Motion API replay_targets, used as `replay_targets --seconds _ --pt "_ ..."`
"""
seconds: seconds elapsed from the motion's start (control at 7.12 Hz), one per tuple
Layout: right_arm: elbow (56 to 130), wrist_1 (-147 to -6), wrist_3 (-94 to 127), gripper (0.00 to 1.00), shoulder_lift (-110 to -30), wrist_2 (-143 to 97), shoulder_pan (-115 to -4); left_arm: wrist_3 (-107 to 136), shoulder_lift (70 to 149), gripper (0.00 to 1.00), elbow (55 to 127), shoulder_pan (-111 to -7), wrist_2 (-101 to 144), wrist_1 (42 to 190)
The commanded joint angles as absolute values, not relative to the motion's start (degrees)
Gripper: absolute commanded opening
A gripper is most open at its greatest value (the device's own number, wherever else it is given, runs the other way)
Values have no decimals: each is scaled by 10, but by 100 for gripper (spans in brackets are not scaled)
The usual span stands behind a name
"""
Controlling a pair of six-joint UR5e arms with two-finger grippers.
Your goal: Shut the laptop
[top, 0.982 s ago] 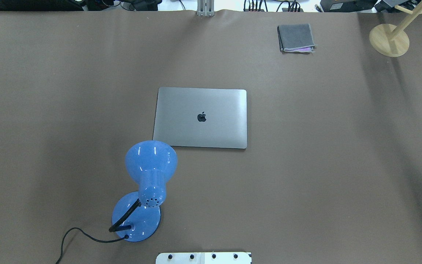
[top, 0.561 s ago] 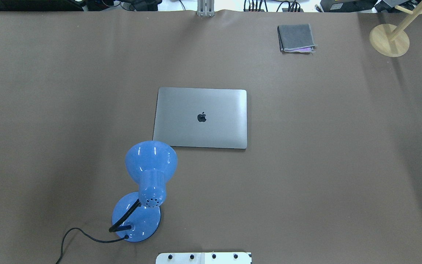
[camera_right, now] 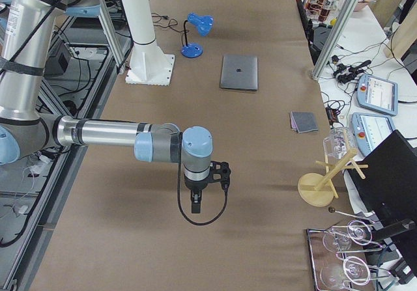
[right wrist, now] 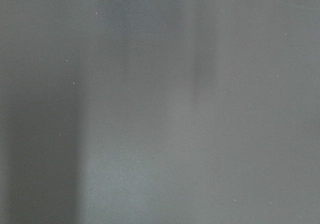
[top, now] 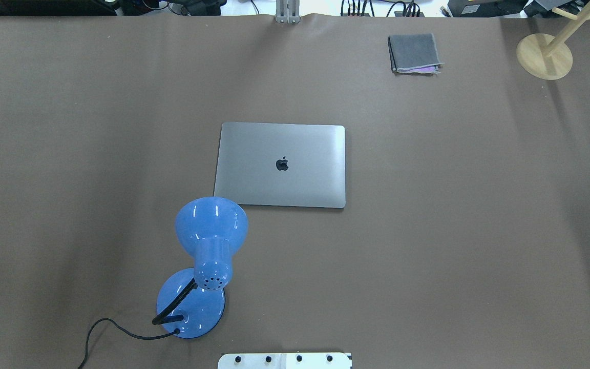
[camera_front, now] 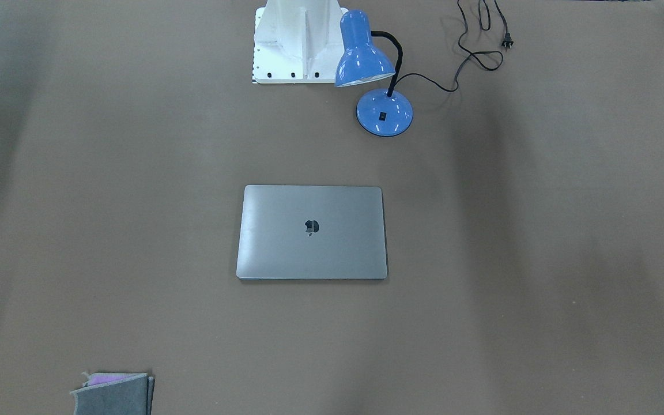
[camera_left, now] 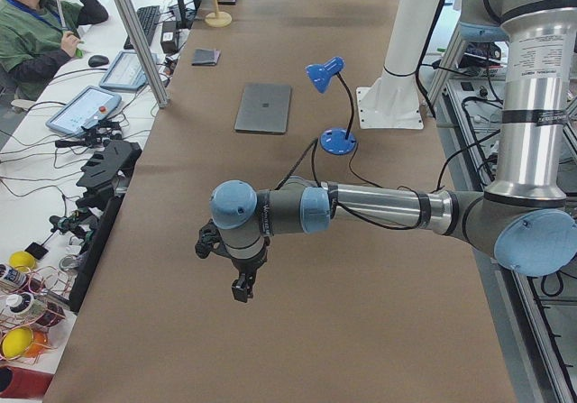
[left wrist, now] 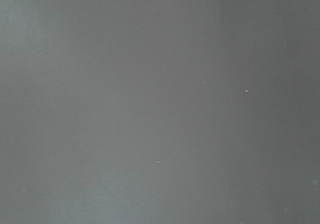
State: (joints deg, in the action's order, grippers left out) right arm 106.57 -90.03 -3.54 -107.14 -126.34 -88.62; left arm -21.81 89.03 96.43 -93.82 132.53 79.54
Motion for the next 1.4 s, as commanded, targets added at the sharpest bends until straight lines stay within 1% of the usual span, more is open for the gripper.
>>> replay_targets --seconds 0.0,0.14,0.42,1.26 --pt "1066 -907 -31 100 -1046 -1267 -880 -221 866 98 997 -939 1325 797" --pt "1066 -919 -30 100 -1035 -1275 -878 -221 864 98 1003 -939 1325 797" --pt "1072 -1065 -30 100 -963 -1314 -875 -221 864 98 1005 -939 1325 796" --pt "1070 -1070 -39 100 -971 -1337 -875 -221 864 98 1005 -939 1325 797"
